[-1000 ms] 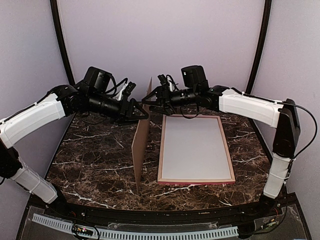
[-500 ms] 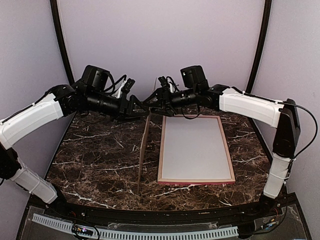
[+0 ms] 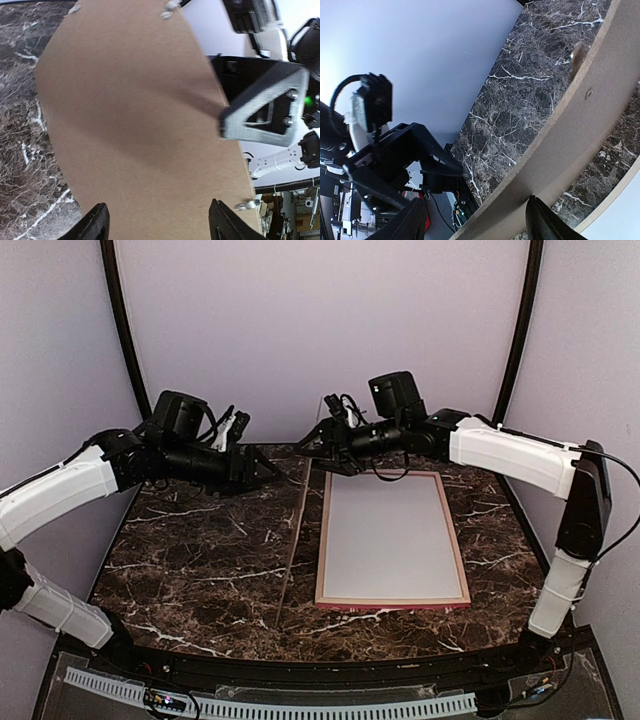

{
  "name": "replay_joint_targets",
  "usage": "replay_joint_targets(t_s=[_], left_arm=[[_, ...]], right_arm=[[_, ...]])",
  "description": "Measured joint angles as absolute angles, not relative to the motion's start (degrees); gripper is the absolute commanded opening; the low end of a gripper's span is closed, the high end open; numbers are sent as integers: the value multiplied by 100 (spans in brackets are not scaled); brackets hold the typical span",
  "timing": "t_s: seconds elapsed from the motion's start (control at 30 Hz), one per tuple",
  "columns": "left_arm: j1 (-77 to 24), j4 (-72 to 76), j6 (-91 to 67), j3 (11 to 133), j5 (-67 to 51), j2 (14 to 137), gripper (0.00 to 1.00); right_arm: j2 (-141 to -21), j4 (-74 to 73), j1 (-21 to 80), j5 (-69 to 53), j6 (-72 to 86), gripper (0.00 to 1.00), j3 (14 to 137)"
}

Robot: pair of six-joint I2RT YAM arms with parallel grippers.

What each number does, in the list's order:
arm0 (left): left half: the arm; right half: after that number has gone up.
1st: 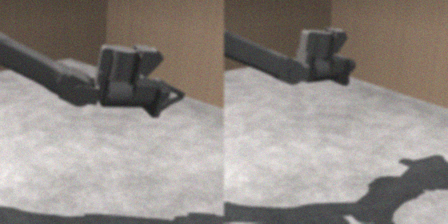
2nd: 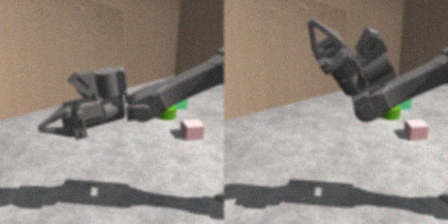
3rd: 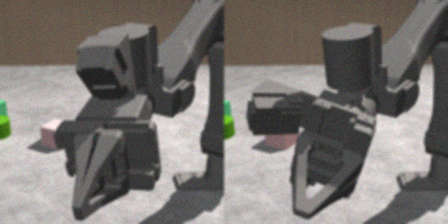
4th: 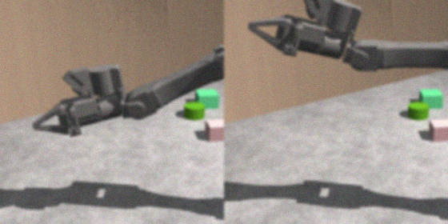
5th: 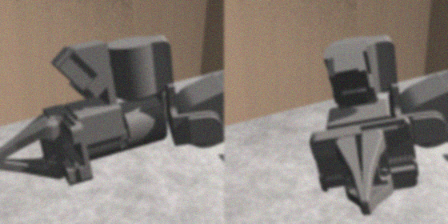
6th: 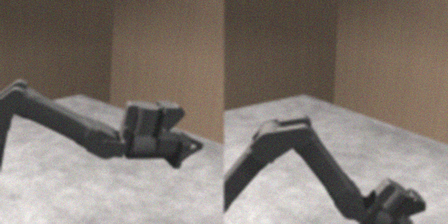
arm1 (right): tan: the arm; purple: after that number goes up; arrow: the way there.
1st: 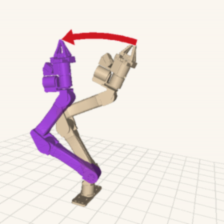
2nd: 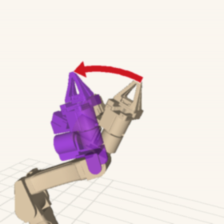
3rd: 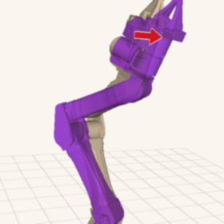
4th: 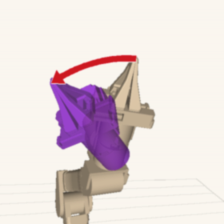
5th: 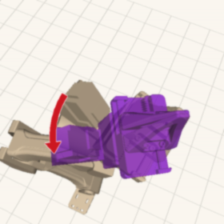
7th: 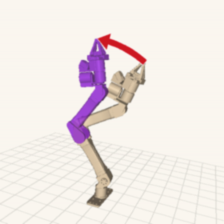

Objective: Put the photo into the frame
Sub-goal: Pass from the left arm to the right

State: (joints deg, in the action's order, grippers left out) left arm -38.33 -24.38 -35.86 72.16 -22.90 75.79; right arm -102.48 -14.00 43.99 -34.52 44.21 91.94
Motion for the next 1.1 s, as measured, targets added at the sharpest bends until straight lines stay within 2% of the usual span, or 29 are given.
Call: replay_joint_targets(t_s=[0.3,0.6,0.93,1.1], left_arm=[[-3503,-1925,-3804,5951,-1949,7677,71],[-3454,-1164,-3922,5393,-1944,8591,71],[-3454,-716,-3922,5258,-1925,9308,70],[-3454,-642,-3935,5092,-1885,9465,70]], right_arm=[[-10020,-1382,4226,-3470,4353,68,8726],[-9835,-1387,4042,-3365,4348,66,8147],[-9832,-1365,3798,-3341,4316,54,7338],[-9835,-1234,3706,-3374,4303,38,7072]])
